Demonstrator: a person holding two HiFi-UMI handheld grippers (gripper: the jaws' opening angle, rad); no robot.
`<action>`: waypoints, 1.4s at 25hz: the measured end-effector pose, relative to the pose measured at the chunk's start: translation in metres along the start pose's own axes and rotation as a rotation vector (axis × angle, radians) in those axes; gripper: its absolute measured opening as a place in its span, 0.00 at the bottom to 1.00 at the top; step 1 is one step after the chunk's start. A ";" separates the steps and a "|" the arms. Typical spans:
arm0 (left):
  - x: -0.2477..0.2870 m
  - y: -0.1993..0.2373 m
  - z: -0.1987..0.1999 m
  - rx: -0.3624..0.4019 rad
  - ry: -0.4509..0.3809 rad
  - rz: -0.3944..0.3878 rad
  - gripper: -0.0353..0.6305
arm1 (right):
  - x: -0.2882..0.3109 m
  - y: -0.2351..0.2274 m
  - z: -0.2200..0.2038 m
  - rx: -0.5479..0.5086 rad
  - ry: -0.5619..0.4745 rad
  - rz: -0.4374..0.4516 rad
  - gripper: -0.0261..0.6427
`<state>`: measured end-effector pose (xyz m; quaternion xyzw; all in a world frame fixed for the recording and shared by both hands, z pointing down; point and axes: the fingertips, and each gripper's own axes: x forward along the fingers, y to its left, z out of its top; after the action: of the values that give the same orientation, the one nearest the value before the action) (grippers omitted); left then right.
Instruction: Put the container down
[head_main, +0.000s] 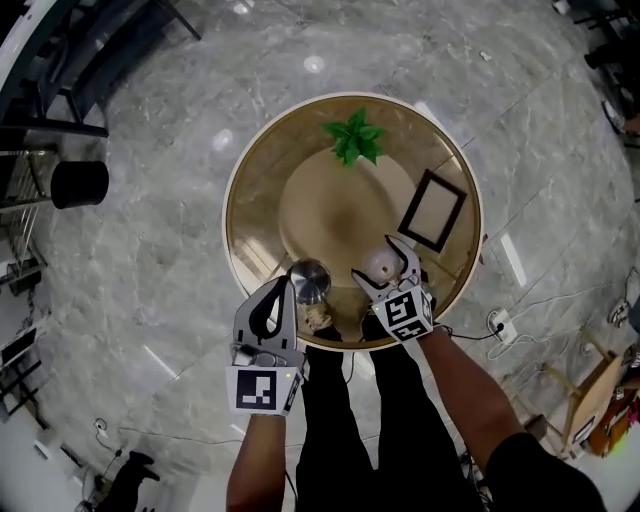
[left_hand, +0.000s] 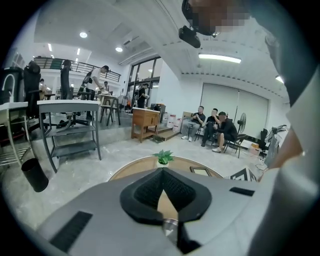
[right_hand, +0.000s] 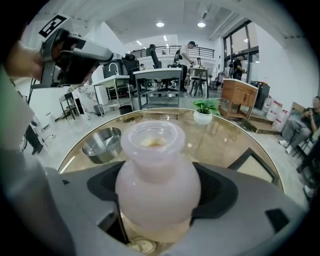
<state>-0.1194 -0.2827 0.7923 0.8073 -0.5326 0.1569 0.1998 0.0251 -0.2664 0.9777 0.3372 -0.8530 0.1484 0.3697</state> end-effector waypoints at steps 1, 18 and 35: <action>0.002 -0.001 0.001 0.000 -0.003 -0.002 0.05 | 0.002 0.002 -0.003 -0.002 0.008 0.001 0.64; 0.004 -0.005 0.018 0.022 0.001 -0.031 0.05 | -0.020 0.005 0.010 -0.004 -0.023 0.023 0.65; -0.075 -0.042 0.163 0.050 -0.107 -0.006 0.05 | -0.266 0.014 0.265 -0.139 -0.441 -0.043 0.49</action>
<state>-0.1031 -0.2880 0.6085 0.8208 -0.5362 0.1262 0.1513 0.0076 -0.2655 0.6030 0.3533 -0.9139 0.0041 0.1998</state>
